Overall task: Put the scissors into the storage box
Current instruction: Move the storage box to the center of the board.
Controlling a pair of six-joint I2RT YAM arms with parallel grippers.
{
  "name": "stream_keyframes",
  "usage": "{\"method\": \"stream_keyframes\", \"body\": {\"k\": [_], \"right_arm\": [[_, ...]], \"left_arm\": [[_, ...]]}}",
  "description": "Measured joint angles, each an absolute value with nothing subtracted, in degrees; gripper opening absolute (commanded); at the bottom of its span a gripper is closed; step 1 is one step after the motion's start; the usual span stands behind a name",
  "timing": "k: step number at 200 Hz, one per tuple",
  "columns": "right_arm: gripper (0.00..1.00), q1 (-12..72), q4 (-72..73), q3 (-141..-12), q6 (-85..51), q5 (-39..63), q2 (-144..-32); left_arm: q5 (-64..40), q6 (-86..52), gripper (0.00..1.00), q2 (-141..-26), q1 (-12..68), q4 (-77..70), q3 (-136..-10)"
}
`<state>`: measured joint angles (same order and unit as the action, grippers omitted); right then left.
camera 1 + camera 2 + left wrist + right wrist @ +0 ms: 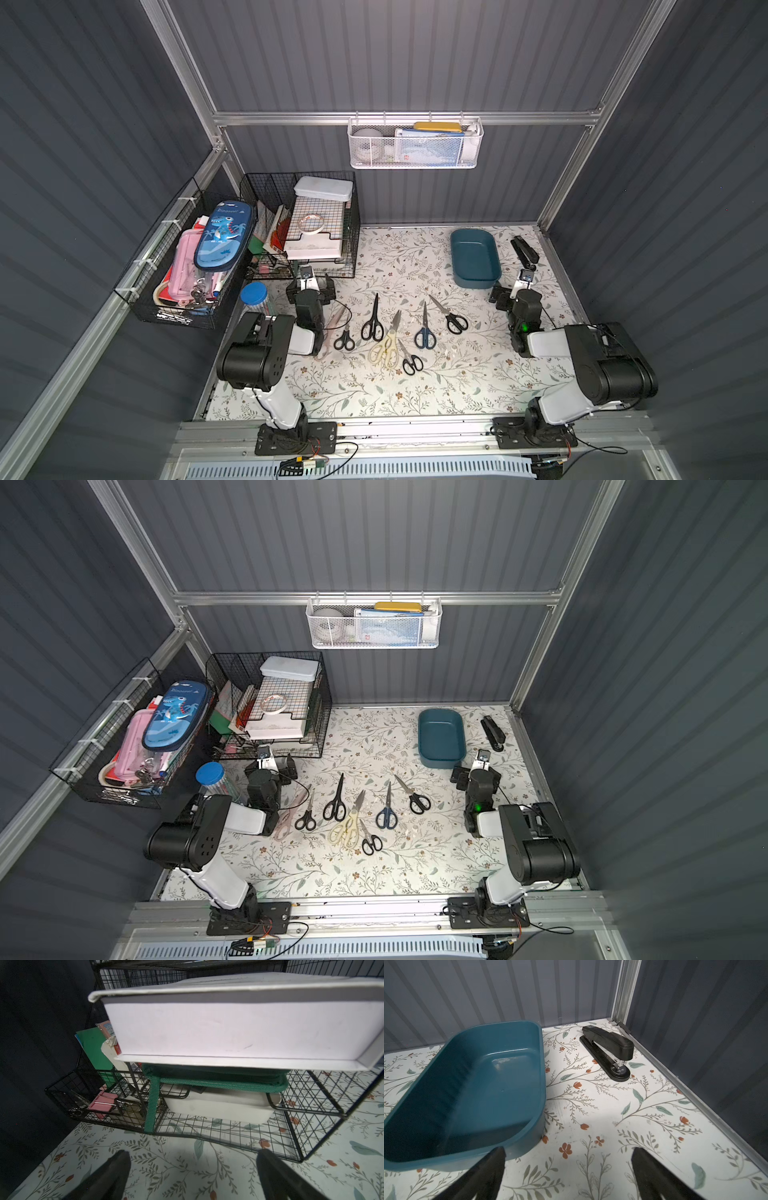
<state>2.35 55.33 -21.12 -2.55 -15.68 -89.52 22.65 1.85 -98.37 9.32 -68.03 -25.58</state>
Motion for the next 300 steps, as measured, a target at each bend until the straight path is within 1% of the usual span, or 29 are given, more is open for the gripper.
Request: {"method": "stream_keyframes", "body": {"k": [100,108,113,120,133,150,164,166,178,191,213,238,276,283,300], "right_arm": [[0.99,2.2,55.3,-21.1,-2.5,-15.5,-89.5],[0.97,2.2,55.0,-21.1,-2.0,-14.2,-89.3],[0.93,2.2,54.4,-21.1,-1.7,-13.3,-89.0],[0.92,2.3,52.9,-21.2,-1.2,-12.4,-87.8],[0.87,3.6,44.4,-23.4,-0.4,-12.0,-84.1],[0.86,6.9,27.6,-34.2,0.1,-10.3,-81.0],[0.86,10.0,19.0,-44.3,0.6,-9.2,-81.8],[0.84,10.3,18.0,-45.5,0.7,-9.1,-81.9],[0.83,12.8,9.5,-54.7,0.9,-7.9,-84.4],[0.78,14.8,-0.6,-65.2,0.6,-6.7,-89.0],[0.78,15.8,-16.6,-81.5,-1.3,-5.1,-98.2],[0.78,15.6,-28.4,-90.0,-2.9,-4.0,-104.5],[0.70,15.5,-44.2,-107.0,-4.1,-2.8,-118.8],[0.69,15.5,-46.1,-109.2,-4.2,-2.8,-120.9],[0.63,15.8,-50.1,-113.1,-4.5,-3.0,-125.3]], "left_arm": [[22.5,1.8,0.99,-98.4,9.3,-68.1,-25.7],[22.5,1.9,0.99,-98.4,9.3,-68.1,-25.7],[22.5,2.1,0.99,-98.4,9.3,-68.0,-25.7],[23.0,2.2,0.99,-97.8,9.4,-66.5,-26.2],[23.7,1.5,0.99,-94.5,10.1,-55.2,-30.3],[20.3,-1.0,0.99,-89.0,11.5,-41.7,-39.6],[17.6,-2.5,0.99,-84.3,13.9,-35.3,-46.0],[17.4,-2.7,0.99,-84.0,14.2,-34.7,-46.5],[16.6,-3.3,0.99,-81.6,18.7,-30.5,-50.8],[15.1,-4.2,0.98,-80.8,24.0,-27.0,-54.1],[11.9,-5.5,0.98,-81.0,30.1,-22.2,-54.5],[10.9,-6.6,0.99,-81.0,32.9,-18.5,-53.0],[10.5,-7.3,0.99,-80.9,33.4,-16.5,-52.8],[10.5,-7.4,0.99,-80.9,33.4,-16.3,-52.8],[10.5,-7.6,0.99,-80.9,33.5,-16.1,-52.8]]}}
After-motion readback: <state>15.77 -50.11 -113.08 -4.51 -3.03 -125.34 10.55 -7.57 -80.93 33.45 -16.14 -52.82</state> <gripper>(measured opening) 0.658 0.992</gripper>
